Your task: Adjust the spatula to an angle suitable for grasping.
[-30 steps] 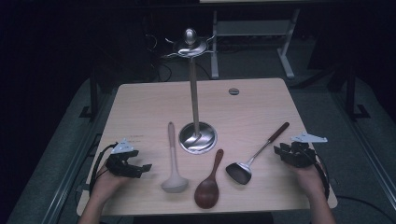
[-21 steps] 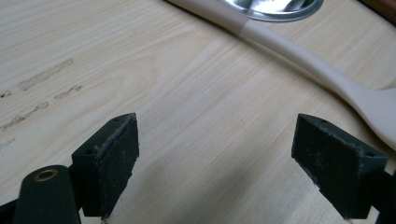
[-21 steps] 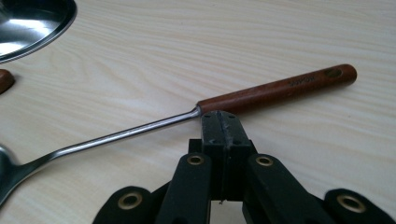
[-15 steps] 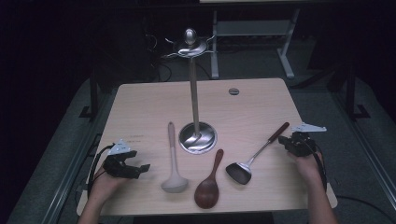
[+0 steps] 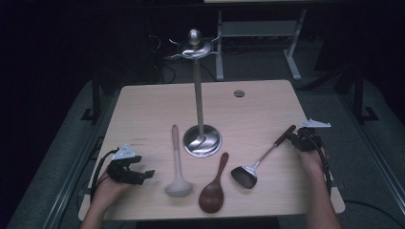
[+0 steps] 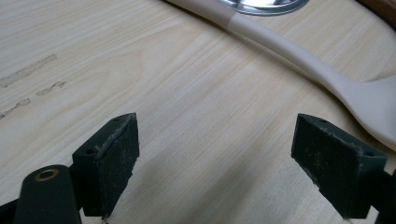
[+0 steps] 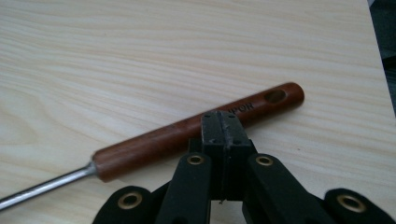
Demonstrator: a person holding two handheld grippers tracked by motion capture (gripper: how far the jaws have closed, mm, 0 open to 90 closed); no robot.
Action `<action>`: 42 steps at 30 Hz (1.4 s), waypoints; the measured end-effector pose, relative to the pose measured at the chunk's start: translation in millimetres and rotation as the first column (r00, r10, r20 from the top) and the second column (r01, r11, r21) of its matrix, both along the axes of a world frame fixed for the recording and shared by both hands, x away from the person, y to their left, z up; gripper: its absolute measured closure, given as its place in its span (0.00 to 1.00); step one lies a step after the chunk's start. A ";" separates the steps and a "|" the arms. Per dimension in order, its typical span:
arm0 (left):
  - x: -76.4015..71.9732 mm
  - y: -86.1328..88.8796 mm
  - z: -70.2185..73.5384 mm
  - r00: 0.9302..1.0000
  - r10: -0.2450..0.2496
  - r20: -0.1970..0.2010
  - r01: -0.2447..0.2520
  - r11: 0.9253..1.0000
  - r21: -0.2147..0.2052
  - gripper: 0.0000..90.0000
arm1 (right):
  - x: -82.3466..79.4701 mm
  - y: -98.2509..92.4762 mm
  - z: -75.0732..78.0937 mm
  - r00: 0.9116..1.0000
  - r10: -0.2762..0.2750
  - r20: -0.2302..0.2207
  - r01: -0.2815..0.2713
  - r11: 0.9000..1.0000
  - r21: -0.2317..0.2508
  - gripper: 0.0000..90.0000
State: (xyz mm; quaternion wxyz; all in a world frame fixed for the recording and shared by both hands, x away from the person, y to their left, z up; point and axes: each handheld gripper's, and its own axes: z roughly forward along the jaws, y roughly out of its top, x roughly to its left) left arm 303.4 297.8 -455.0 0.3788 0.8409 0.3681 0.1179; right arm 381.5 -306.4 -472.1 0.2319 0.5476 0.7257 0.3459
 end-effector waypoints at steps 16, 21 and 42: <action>-2.0 -4.8 1.3 1.000 -0.005 -0.004 0.005 1.000 -0.024 0.17 | 8.6 12.2 -4.9 1.000 0.027 -0.014 -0.026 0.999 0.041 1.00; -2.0 -3.7 0.7 1.000 -0.016 -0.009 0.016 1.000 -0.013 0.17 | 14.8 21.7 -1.0 0.999 0.040 -0.006 -0.040 0.998 0.038 1.00; -1.7 -3.7 0.4 1.000 -0.016 -0.014 0.016 1.000 -0.012 0.17 | 20.6 57.6 -3.1 0.986 0.160 -0.036 -0.160 0.987 0.015 1.00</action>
